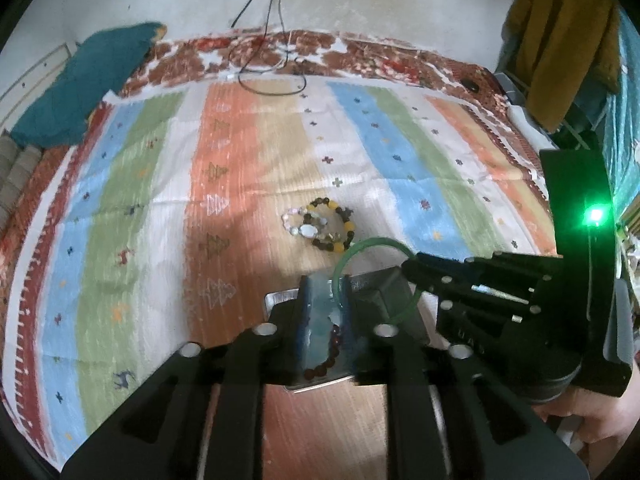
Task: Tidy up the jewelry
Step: 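Open both grippers to drop the bracelets into the tin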
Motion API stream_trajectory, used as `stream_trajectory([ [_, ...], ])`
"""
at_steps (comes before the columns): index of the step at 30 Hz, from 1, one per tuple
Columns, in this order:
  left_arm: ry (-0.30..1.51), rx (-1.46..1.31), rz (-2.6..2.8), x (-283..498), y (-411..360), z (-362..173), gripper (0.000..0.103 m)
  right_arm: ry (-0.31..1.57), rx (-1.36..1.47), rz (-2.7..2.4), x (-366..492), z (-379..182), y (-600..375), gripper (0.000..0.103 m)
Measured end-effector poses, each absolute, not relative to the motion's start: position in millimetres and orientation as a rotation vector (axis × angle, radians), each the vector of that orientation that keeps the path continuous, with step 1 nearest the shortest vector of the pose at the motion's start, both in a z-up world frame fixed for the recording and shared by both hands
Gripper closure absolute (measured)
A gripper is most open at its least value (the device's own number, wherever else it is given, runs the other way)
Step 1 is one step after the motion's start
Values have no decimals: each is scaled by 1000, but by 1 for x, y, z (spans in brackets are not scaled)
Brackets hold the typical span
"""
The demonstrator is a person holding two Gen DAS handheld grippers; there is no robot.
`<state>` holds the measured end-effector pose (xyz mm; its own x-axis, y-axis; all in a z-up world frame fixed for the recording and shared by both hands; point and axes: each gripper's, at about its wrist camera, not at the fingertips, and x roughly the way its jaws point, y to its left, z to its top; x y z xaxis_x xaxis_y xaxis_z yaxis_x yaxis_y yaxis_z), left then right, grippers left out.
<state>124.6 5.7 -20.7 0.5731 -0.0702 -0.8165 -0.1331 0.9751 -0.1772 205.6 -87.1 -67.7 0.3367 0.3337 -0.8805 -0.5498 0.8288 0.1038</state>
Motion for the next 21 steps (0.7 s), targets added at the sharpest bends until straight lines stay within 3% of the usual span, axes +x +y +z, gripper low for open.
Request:
stream_trajectory([
  [2, 960, -234, 55, 126, 10, -21, 68, 1091, -231, 570, 207, -70, -87, 76],
  [6, 970, -268, 89, 128, 21, -25, 66, 1092, -199, 534, 214, -68, -96, 75],
  [21, 1023, -297, 169, 156, 44, -49, 50, 1119, -171, 469, 252, -78, -100, 55],
])
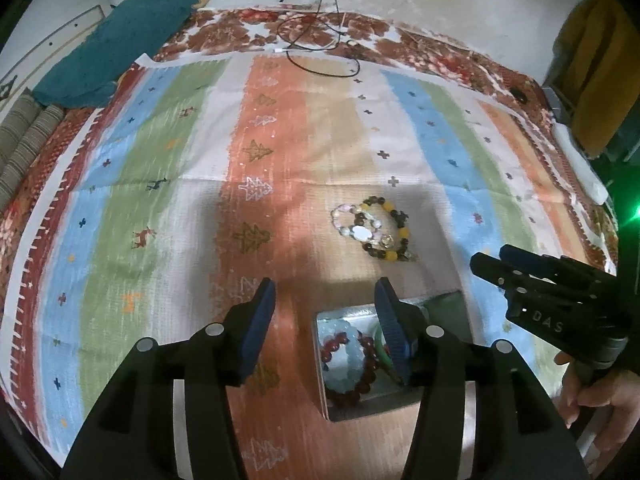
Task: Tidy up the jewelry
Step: 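Open both grippers to drop the bracelets into the tin, then move both grippers toward the white-and-yellow bead bracelet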
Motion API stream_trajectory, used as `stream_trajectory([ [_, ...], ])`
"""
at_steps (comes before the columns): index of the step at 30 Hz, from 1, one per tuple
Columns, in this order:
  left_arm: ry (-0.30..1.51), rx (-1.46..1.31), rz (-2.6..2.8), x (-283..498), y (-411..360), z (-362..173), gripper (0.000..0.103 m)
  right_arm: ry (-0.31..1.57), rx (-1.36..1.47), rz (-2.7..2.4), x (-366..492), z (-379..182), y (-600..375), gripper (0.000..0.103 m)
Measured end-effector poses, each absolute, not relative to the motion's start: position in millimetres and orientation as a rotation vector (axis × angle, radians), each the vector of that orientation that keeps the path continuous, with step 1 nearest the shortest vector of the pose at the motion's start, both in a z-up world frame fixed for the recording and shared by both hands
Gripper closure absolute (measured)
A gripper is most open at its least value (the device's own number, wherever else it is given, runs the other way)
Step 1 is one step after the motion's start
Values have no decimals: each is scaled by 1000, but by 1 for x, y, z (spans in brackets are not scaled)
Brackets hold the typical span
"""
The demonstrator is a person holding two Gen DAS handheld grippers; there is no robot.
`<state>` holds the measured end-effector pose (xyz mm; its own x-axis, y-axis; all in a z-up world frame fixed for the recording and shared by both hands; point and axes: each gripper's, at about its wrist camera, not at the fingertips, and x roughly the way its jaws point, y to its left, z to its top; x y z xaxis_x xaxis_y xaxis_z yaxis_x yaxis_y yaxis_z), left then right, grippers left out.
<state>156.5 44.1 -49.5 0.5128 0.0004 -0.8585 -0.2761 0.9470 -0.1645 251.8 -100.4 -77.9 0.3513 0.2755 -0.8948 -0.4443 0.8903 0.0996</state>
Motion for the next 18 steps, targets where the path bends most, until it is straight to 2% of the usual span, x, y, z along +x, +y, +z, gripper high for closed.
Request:
stream_trajectory([
  [11, 1061, -239, 172, 188, 47, -63, 41, 1131, -194, 471, 273, -86, -90, 42],
  [18, 1096, -251, 184, 208, 58, -78, 41, 1158, -199, 465, 292, -102, -84, 41],
])
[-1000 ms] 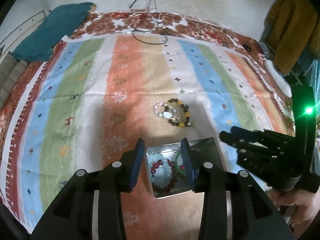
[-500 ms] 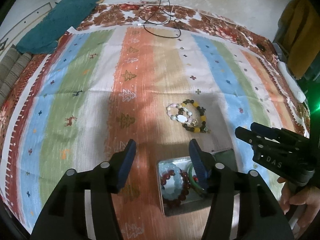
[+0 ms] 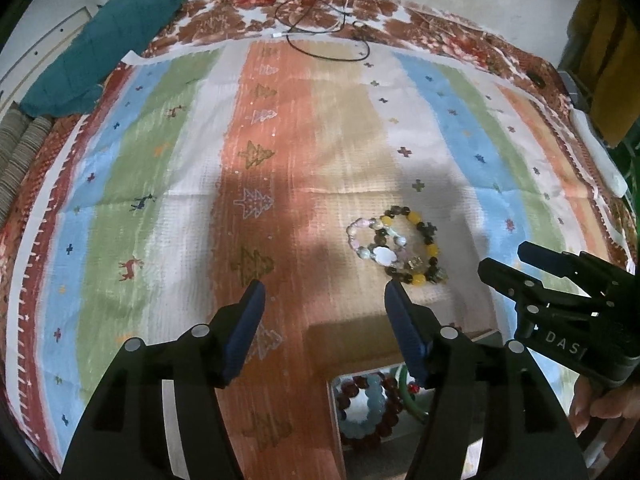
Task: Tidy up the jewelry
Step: 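Move both grippers toward the white-and-yellow bead bracelet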
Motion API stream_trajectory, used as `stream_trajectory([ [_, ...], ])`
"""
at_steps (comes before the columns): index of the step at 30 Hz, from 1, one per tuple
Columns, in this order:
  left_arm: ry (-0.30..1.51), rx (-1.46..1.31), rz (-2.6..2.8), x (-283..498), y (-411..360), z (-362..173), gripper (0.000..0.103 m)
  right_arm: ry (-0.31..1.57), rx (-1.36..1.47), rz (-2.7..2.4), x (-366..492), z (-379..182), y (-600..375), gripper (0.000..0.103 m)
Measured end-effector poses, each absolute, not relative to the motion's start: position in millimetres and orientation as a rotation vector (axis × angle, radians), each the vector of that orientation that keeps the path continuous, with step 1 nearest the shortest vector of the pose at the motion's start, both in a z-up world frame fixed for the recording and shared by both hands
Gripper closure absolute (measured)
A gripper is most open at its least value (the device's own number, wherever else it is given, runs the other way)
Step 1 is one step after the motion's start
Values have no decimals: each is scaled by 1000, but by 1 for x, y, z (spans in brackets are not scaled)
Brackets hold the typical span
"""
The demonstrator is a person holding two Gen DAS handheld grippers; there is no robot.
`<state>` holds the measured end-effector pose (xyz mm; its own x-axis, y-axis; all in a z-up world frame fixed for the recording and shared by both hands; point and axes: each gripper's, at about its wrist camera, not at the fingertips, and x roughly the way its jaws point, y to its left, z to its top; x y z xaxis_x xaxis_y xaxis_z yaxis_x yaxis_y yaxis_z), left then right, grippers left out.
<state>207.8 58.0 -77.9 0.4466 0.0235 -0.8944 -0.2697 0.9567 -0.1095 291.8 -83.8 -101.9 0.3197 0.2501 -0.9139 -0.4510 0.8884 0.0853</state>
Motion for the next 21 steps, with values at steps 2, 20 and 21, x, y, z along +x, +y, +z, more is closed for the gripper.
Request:
stream_trajectory([
  [2, 1106, -247, 188, 211, 60, -83, 41, 1168, -198, 461, 296, -107, -83, 41],
  [20, 1176, -239, 170, 253, 73, -123, 41, 1241, -227, 461, 323, -142, -68, 41],
  [21, 1180, -239, 168, 256, 73, -125, 41, 1243, -227, 459, 325, -144, -68, 41],
])
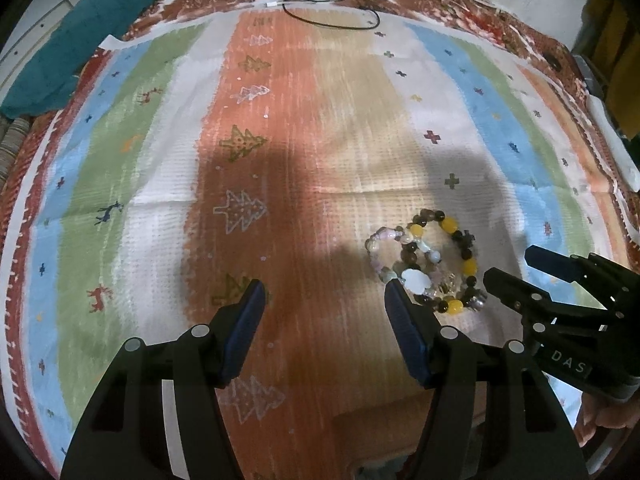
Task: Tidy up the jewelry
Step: 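Move both grippers toward the white-and-yellow bead bracelet, then grasp the white crystal bracelet with the left gripper while the right grasps the yellow-and-black bead bracelet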
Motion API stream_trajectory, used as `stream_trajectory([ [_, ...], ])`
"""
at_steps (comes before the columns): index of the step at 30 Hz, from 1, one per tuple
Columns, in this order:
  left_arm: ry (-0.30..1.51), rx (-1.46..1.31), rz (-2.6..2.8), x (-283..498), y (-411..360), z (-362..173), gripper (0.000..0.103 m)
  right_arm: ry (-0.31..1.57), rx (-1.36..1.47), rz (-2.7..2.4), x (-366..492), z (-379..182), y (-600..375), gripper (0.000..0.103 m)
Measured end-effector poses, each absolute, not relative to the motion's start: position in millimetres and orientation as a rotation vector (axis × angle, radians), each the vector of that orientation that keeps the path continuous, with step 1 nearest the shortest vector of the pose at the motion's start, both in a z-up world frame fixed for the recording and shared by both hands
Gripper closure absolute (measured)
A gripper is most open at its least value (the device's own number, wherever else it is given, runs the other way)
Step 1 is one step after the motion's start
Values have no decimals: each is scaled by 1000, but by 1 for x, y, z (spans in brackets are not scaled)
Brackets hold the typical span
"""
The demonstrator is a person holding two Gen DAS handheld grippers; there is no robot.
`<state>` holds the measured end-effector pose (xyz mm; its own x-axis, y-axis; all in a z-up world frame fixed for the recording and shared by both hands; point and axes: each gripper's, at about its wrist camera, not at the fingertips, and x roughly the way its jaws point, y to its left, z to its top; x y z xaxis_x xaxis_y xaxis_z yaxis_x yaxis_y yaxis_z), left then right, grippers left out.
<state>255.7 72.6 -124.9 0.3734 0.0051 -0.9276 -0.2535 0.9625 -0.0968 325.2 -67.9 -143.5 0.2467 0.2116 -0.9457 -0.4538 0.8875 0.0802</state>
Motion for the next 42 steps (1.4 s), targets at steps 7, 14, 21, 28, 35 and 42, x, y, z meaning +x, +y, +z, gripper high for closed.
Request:
stream_trajectory([
  [7, 1203, -231, 145, 269, 71, -136, 41, 1268, -227, 449, 338, -155, -64, 41],
  [14, 1214, -249, 114, 282, 73, -145, 42, 1283, -245, 439, 350, -165, -59, 45],
  [21, 1237, -232, 83, 293, 67, -155, 43, 1286, -267, 441, 355, -171, -54, 49],
  [28, 1268, -210, 45, 301, 63, -163, 43, 1260, -343, 426, 356, -177, -45, 59],
  [35, 1308, -165, 84, 308, 68, -176, 81, 1238, -367, 452, 358, -179, -34, 89],
  [42, 1288, -181, 123, 305, 75, -175, 94, 1201, -365, 454, 360, -176, -32, 92],
])
